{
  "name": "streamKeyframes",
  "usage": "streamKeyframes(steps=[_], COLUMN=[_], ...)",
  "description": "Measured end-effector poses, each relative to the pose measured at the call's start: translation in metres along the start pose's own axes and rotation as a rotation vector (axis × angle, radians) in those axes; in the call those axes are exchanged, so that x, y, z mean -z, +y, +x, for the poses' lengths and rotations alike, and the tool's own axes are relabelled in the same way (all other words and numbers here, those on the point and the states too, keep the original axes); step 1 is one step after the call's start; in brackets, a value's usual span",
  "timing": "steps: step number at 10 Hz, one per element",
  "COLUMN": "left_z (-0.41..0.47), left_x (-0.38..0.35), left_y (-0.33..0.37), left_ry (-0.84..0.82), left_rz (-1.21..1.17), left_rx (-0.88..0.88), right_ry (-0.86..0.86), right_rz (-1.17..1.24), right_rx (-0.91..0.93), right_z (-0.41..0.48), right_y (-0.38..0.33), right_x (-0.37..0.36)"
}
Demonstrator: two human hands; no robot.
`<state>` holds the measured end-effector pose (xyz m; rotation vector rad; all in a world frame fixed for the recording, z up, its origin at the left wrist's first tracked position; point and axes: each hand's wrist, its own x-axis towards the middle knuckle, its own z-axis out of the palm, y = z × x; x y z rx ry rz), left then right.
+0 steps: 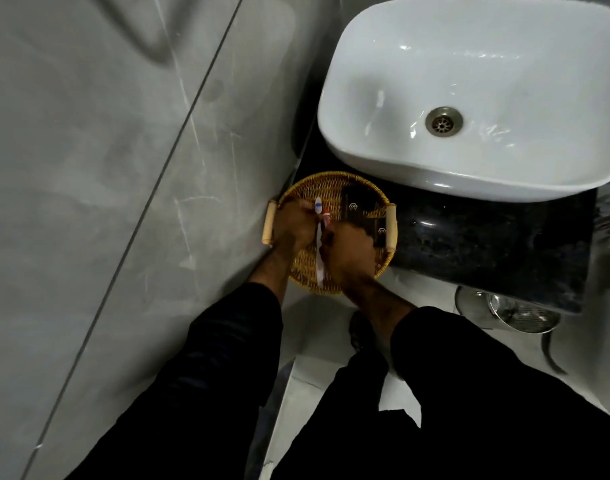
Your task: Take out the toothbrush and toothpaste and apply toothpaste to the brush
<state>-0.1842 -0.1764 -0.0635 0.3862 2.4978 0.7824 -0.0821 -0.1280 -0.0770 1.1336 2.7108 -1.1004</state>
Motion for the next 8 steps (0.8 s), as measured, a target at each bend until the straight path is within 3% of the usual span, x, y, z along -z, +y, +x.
streamKeyframes(steps=[2, 6, 8], left_z=[0.005, -0.021, -0.036], left_x=[-0.01, -0.017, -0.02], left_y=[-0.003, 0.001, -0.003], left_ry=[0.089, 0.331, 0.329], left_rz=[0.054, -0.149, 0.023], left_rx=[0.043, 0.083, -0.037], right_ry=[-0.098, -0.116, -0.068], right_rz=[-0.089, 0.08, 0.164], right_rx=[0.032, 0.097, 0.158], right_z=[0.003, -0.013, -0.02], right_y=[-0.005, 0.001, 0.018], right_x=[0.005, 0.008, 0.032])
